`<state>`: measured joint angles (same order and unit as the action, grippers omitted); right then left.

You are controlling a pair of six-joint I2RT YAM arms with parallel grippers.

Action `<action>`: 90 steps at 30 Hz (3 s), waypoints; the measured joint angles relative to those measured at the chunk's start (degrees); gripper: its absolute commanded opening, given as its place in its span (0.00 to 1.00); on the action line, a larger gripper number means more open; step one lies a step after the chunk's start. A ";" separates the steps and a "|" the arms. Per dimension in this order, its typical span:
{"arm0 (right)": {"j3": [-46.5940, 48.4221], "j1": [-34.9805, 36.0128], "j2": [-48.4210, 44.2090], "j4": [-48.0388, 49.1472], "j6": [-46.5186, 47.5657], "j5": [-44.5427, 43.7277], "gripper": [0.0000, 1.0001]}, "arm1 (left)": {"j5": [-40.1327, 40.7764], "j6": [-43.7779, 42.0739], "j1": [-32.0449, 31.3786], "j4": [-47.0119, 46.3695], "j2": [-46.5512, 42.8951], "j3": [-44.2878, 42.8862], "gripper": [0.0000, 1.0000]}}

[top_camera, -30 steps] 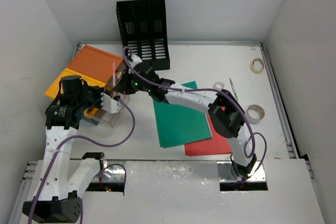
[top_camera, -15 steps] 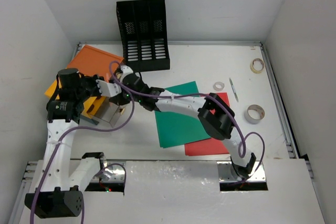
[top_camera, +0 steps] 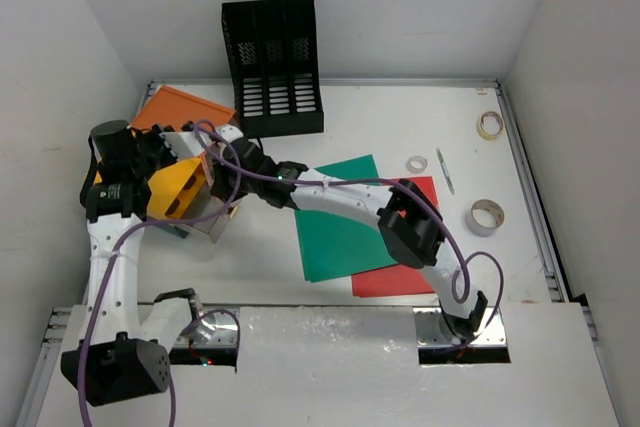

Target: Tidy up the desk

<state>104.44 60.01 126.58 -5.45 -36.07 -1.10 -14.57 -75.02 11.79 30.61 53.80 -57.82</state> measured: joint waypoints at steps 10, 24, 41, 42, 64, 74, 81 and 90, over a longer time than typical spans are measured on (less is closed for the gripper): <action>5.46 1.11 1.64 -7.06 6.99 -3.58 0.01 | -3.72 5.14 5.79 -2.54 2.58 0.09 0.00; 7.67 1.09 1.88 -12.13 33.55 -6.51 0.00 | -14.60 16.15 18.53 -2.71 7.37 -4.02 0.00; 2.19 5.14 0.17 -8.11 66.07 -9.99 0.00 | -22.86 24.50 22.43 -3.69 8.50 -4.79 0.00; 1.88 5.31 0.04 -7.82 67.34 -10.54 0.00 | -22.93 24.52 22.43 -3.74 8.50 -4.79 0.00; 2.64 11.50 3.28 -9.73 89.24 -31.47 0.00 | -22.95 24.00 22.47 -4.09 8.50 -4.79 0.00; 5.73 12.33 5.88 -8.70 91.38 -33.44 0.55 | -22.93 23.17 22.47 -4.09 8.48 -4.79 0.00; 4.74 13.16 5.92 -6.56 91.19 -33.18 0.62 | -22.69 22.84 22.71 -4.11 8.50 -4.76 0.01; 5.77 13.27 6.54 -2.86 88.98 -30.25 0.64 | -16.70 24.20 24.13 -3.61 21.42 -6.03 0.00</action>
<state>110.21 73.28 133.12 -8.32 52.90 -31.35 -31.27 -50.83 35.92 27.00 75.22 -63.86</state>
